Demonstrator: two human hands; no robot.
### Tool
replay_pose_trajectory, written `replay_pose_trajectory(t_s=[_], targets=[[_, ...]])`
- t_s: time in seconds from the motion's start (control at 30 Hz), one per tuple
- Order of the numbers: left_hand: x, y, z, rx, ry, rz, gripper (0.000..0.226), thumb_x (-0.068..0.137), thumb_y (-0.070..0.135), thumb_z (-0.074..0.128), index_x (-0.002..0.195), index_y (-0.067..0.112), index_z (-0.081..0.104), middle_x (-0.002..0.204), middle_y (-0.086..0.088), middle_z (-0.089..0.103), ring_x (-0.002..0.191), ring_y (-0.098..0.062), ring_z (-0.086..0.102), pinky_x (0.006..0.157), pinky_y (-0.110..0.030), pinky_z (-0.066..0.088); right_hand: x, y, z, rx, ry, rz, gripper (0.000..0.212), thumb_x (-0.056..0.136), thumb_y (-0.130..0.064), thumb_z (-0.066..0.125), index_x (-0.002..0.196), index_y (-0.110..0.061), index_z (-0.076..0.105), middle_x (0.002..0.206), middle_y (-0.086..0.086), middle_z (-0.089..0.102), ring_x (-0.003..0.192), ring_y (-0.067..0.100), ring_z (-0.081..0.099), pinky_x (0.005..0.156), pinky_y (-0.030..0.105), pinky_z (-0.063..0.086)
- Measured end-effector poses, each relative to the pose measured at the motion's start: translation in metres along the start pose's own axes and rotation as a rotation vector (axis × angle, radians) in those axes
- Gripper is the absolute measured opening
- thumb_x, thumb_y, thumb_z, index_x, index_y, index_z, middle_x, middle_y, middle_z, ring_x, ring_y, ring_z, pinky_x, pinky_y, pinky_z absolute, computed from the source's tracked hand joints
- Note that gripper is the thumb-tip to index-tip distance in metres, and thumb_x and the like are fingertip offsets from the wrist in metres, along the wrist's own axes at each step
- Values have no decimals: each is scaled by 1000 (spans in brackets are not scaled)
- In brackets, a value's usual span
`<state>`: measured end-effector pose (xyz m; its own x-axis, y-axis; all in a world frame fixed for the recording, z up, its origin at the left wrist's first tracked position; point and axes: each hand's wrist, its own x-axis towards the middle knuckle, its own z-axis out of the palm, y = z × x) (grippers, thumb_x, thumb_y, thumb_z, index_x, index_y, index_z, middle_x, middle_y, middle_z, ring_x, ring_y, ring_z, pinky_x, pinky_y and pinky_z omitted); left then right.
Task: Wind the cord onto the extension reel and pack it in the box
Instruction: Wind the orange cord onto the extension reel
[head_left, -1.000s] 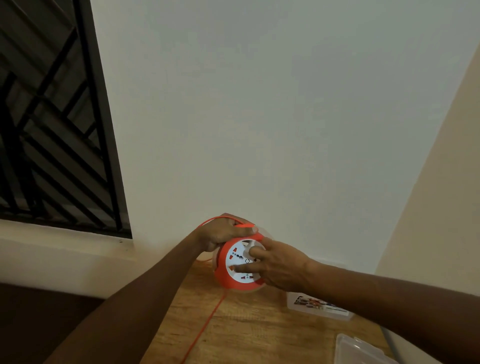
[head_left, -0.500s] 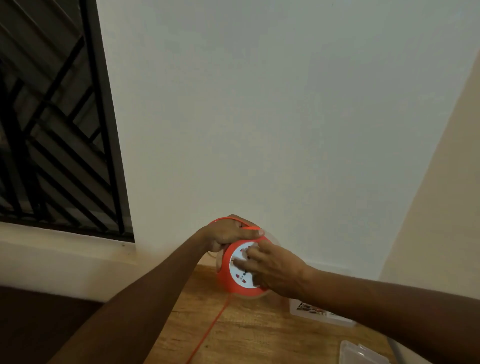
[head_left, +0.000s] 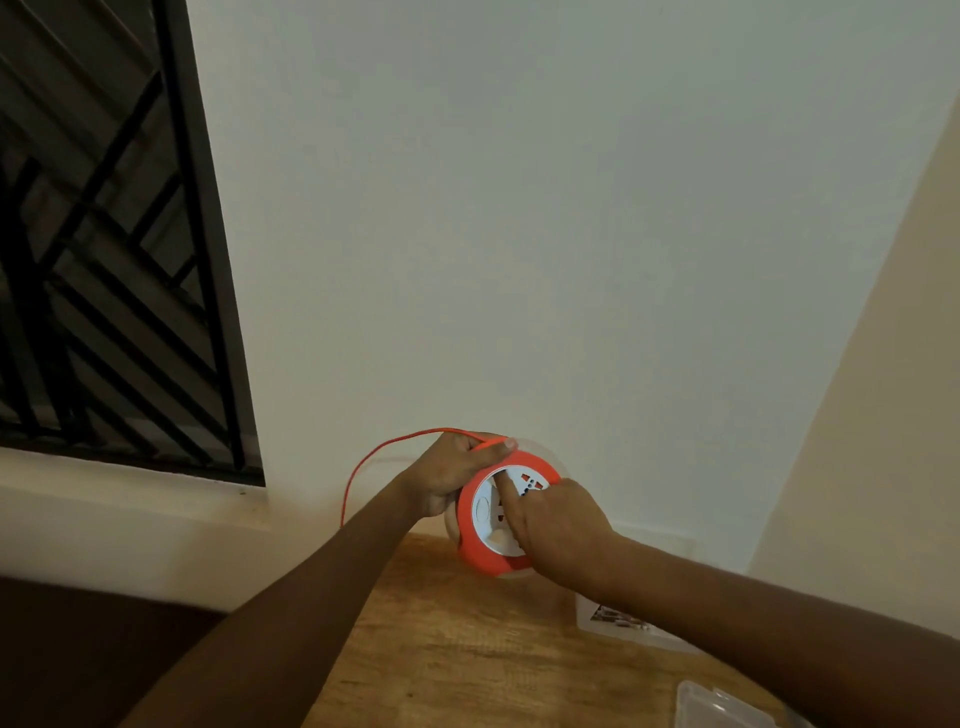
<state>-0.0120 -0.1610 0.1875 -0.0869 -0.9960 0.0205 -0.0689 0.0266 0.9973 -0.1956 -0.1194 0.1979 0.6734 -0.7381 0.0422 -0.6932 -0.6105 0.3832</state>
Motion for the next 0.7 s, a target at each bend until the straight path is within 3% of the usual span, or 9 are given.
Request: replay_pose_trajectory(t_s=[0.07,0.17,0.33,0.47,0.6,0.7], targets=[[-1,-1,0,-6,1,4,38,89,47,72,115,19,75,106,-6,82,92,-31,80,75,-39,66,-3,6,-5,-54,33,-85,78,95,-36,60,154,-11,16,145,20,47,122,38,55,106,48,41],[-1,-1,-4,-13,5,-12,35,90,45,72,113,18,75,105,-7,82,92,-32,79,78,-42,66,-8,19,-9,-318,164,-423,63,83,-34,76,136,-12,49,128,18,61,107,36,64,93,49,51],[-1,1,-2,40,-50,-34,51,84,50,73,119,13,71,109,-13,80,96,-37,77,86,-48,64,-11,34,-12,-387,100,-674,62,74,-34,85,129,-25,60,139,10,51,124,33,51,97,46,51],[-1,4,-1,82,-94,-44,47,91,46,70,121,9,71,110,-17,78,90,-35,77,81,-43,65,-8,34,-17,-431,113,-698,63,75,-33,84,131,-25,55,143,9,45,127,35,45,97,49,50],[-1,5,-3,88,-100,-29,51,88,48,73,120,9,71,111,-18,78,97,-41,76,80,-42,65,-12,30,-18,-412,176,-561,77,72,-36,84,137,-28,44,148,16,39,127,38,42,103,54,41],[1,5,-4,45,-82,-9,44,93,43,71,122,9,71,114,-18,77,101,-42,75,87,-47,63,-14,17,-17,-462,179,-445,64,77,-35,80,133,-30,49,145,20,39,125,40,40,100,55,40]])
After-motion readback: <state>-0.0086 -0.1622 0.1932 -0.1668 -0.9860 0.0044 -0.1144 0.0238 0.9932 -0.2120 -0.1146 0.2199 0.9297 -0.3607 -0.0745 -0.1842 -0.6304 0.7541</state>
